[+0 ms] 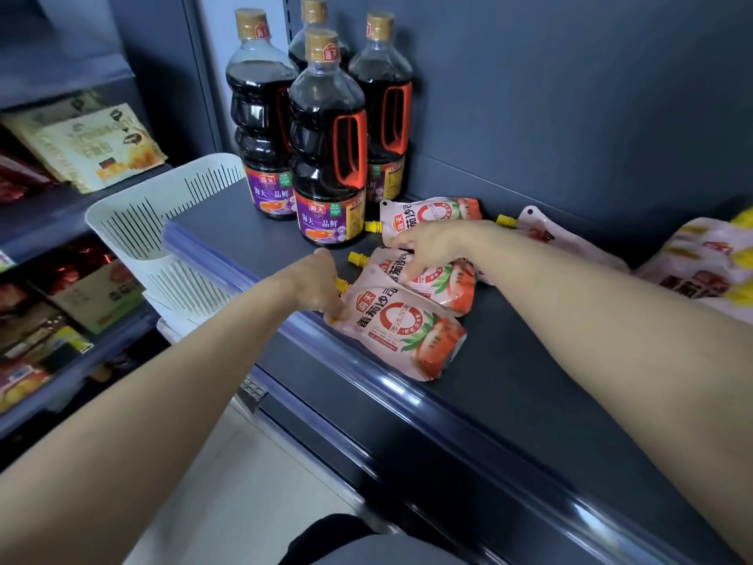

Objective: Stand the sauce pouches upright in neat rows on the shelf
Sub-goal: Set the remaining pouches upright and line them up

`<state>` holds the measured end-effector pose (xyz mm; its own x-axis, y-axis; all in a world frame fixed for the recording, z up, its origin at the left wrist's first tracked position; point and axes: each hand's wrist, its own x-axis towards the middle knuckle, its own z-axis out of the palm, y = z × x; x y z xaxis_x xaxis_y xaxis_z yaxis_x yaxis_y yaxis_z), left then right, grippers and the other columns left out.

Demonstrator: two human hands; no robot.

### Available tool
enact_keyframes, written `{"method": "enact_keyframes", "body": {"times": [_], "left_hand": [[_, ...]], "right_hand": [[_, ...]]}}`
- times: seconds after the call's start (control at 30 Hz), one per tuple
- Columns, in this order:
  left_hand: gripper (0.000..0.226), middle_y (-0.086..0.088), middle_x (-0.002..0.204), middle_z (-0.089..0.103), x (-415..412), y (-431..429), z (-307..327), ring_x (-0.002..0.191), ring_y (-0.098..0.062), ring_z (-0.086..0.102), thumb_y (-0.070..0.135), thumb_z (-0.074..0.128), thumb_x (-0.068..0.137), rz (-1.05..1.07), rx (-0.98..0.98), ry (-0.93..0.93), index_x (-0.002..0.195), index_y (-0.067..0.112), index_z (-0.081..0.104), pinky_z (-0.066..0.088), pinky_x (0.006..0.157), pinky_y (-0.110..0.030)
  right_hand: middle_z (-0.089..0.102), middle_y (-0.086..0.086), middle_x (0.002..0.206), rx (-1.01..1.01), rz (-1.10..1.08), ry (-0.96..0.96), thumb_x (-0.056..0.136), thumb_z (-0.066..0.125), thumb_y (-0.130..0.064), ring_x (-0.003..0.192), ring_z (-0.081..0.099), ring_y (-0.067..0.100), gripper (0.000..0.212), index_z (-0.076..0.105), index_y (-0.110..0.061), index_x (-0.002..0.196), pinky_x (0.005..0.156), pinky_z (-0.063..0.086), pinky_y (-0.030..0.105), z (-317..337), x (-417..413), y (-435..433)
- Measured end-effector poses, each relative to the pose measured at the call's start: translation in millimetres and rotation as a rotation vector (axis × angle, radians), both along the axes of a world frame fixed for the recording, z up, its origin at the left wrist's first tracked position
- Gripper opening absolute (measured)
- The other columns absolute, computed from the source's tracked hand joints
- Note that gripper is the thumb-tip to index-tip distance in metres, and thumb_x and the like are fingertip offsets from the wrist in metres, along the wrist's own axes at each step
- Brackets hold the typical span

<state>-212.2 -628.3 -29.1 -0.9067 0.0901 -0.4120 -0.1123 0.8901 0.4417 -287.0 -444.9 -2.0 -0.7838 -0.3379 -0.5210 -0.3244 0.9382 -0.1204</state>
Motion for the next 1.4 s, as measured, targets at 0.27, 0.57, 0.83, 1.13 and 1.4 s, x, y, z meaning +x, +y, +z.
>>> {"method": "enact_keyframes", "body": {"times": [0.27,0.57,0.83,1.13,1.4], "left_hand": [[0.026,-0.010,0.072,0.058,-7.5,-11.6,-2.1,0.067,-0.022,0.052,0.019,0.079,0.068,0.057,0.048,0.007,0.069,0.001,0.059,0.043,0.064,-0.032],[0.055,-0.003,0.088,0.054,-2.7,-12.9,-8.6,0.070,-0.013,0.047,0.024,0.082,0.065,0.136,0.092,0.041,0.099,0.010,0.041,0.036,0.053,-0.024],[0.043,-0.008,0.096,0.058,-3.3,-13.7,-4.6,0.078,-0.018,0.052,0.017,0.077,0.071,0.185,0.186,0.121,0.099,0.009,0.045,0.042,0.061,-0.027],[0.033,-0.006,0.083,0.057,-3.1,-16.8,5.3,0.077,-0.021,0.054,0.011,0.078,0.070,0.274,0.415,0.201,0.081,0.013,0.046,0.054,0.076,-0.039],[0.025,-0.003,0.069,0.058,-10.9,8.2,33.5,0.066,-0.018,0.051,0.000,0.072,0.070,0.172,0.540,0.287,0.091,0.006,0.059,0.044,0.057,-0.025]], "right_hand": [[0.025,-0.003,0.157,0.133,0.070,-0.099,0.083,0.070,-0.033,0.139,0.033,0.025,0.084,0.020,-0.036,0.150,0.112,0.034,0.043,2.8,-13.7,-15.3],[0.016,-0.001,0.160,0.238,0.092,-0.125,0.082,0.072,-0.026,0.140,0.031,0.030,0.092,0.012,-0.036,0.151,0.108,0.038,0.045,4.0,-16.5,-29.1],[0.033,0.007,0.142,0.277,0.180,-0.006,0.077,0.075,-0.022,0.125,0.043,0.031,0.082,0.028,-0.039,0.143,0.090,0.046,0.040,2.7,-13.8,-33.9],[0.055,0.016,0.125,0.040,0.063,0.184,0.079,0.073,-0.012,0.097,0.056,0.028,0.055,0.050,0.000,0.127,0.062,0.039,0.022,5.1,2.0,-25.0],[0.061,0.026,0.100,-0.192,-0.172,0.352,0.071,0.079,-0.009,0.077,0.047,0.022,0.046,0.061,0.009,0.110,0.058,0.042,0.031,55.0,22.4,18.6]]}}
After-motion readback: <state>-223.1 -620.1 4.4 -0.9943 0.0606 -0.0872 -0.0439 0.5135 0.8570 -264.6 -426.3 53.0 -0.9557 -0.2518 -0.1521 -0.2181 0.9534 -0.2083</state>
